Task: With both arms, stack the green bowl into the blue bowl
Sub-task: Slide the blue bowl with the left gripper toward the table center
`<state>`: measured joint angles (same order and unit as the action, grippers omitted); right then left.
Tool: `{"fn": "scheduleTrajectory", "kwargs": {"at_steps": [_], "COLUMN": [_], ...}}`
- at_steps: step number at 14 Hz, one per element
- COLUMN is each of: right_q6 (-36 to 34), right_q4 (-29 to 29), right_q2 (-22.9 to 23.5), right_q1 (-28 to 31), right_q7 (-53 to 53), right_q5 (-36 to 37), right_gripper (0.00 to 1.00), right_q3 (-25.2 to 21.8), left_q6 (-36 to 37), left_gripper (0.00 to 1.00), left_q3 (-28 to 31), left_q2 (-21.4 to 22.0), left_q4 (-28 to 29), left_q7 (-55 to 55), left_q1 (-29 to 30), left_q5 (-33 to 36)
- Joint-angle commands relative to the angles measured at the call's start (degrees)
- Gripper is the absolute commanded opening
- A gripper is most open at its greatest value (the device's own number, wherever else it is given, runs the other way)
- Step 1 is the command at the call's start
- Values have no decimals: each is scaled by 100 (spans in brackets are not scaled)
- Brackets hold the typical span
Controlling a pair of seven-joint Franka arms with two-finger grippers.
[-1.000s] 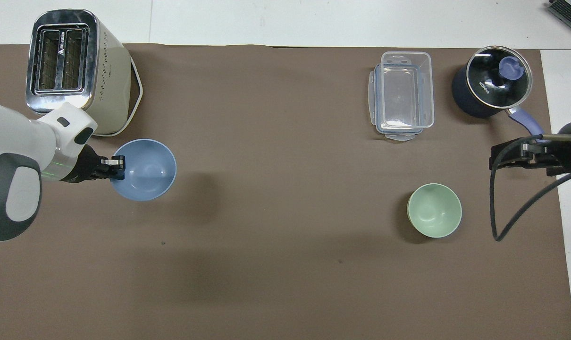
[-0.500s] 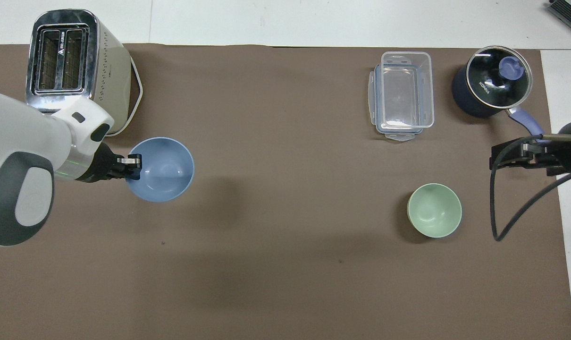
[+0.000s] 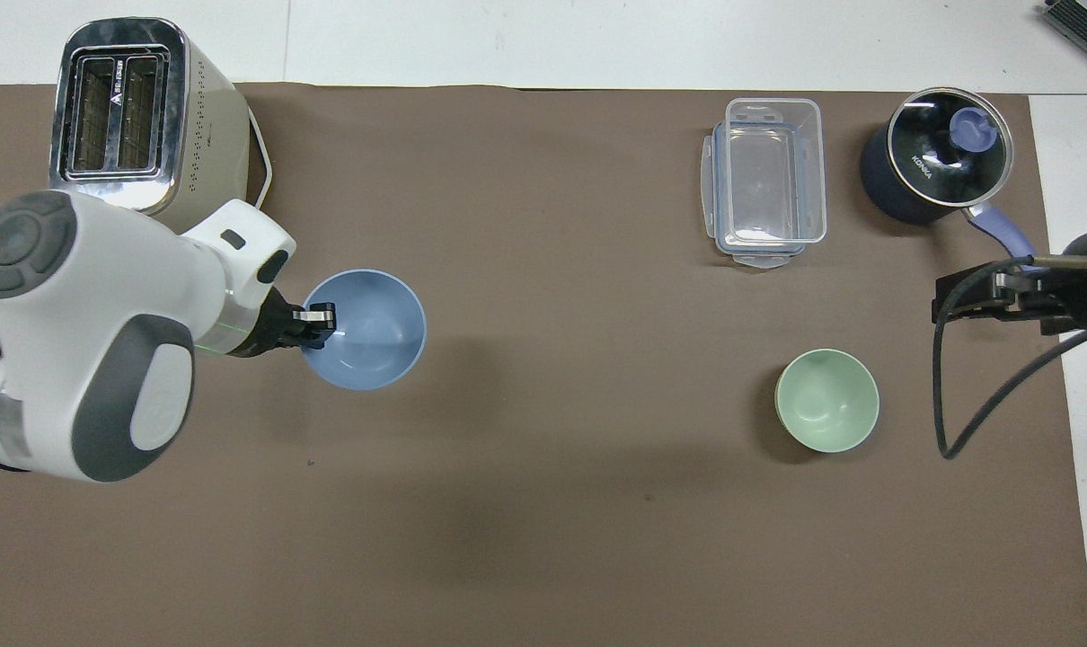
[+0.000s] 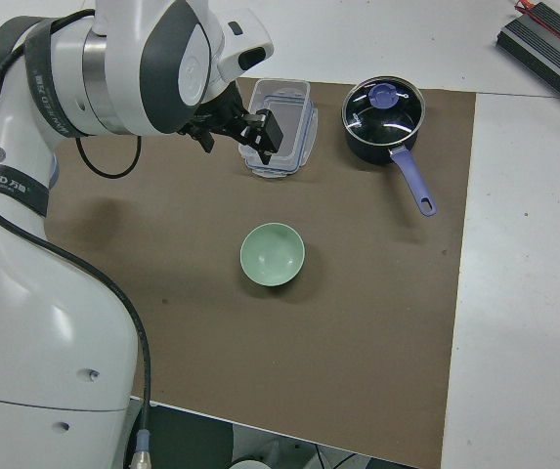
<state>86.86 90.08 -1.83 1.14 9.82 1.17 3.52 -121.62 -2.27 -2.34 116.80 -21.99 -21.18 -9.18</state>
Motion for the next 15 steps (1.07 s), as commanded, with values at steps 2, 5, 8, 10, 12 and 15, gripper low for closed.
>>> {"fn": "scheduleTrajectory", "kwargs": {"at_steps": [2,5,8,10,12,15], "right_q6": [-11,-11,-11,-11,-2,-11], "right_q4": [167,167,176,176,176,176], "right_q2": [-159,-159,-159,-159,-159,-159], "right_q1": [79,88,88,88,131,140], "right_q7": [-41,-50,-68,-94,-94,-112], "right_q5": [-135,-126,-135,-135,-135,-135], "right_gripper": [100,100,100,100,100,100], "right_q3": [0,0,0,0,0,0], "left_q6": [-721,-1160,-1662,-1672,-1759,-1970], "left_gripper": [0,0,0,0,0,7], "left_q3": [86,86,77,77,77,77], "left_q2": [-64,-266,-425,-434,-486,-766], "left_q4": [483,659,783,783,783,783], "left_q7": [-209,-419,-649,-640,-649,-543], "left_q1": [-613,-1071,-1397,-1476,-1529,-1573], "left_q5": [-92,-93,-93,-93,-93,-93]}}
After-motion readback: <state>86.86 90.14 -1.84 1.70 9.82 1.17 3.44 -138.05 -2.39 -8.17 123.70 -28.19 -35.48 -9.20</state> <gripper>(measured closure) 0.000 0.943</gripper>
